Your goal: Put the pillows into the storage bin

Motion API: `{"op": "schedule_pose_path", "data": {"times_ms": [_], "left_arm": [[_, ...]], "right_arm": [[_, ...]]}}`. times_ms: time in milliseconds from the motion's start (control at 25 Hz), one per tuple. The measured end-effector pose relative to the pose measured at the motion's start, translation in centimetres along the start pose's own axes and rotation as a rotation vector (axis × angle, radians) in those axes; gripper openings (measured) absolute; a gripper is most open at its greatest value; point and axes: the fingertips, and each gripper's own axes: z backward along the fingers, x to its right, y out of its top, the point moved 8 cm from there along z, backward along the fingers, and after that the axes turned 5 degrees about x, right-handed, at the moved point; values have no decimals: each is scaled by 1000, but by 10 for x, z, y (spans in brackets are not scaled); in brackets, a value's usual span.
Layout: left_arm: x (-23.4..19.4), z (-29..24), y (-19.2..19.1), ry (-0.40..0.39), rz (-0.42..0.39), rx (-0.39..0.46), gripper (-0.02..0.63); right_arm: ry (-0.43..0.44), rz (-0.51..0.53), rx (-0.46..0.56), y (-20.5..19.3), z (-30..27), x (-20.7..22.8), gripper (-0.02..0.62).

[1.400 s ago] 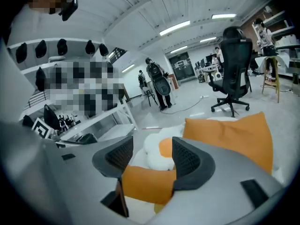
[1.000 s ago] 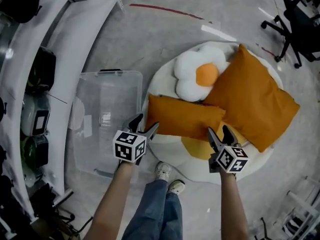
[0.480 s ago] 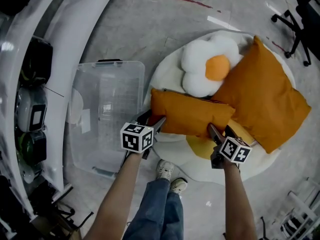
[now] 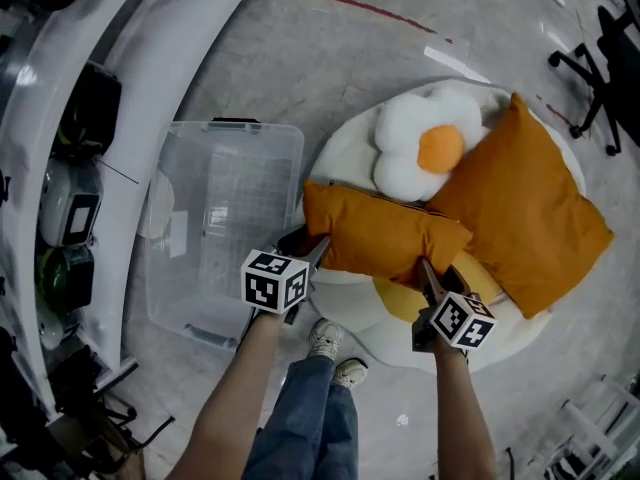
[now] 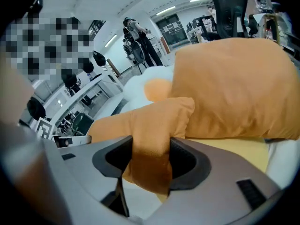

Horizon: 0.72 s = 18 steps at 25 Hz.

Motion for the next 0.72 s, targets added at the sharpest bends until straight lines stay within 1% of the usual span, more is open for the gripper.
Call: {"op": "schedule_pose_path", "data": {"times_ms": [80,160,280,360,520,720], "left_arm": [[2,30,11,17,-4,36,186],[-2,65,18,49,3,72,187],[-16,118,21,132,33,132,187],[-32,154,18,193,69,173,187],[-73,215,-6,308,166,235,187],[-120,280,-55,465,293,304,187]], "right_arm": [[26,9,12,7,15,-23,238],[62,29,14,11,25,-51,239],[136,78,1,14,25,-97,244],[188,119,-12,12,18,-131,245],[293,216,-55,-2,-8,-199,252],[414,339,-146,-39,-48,-277,255]]}}
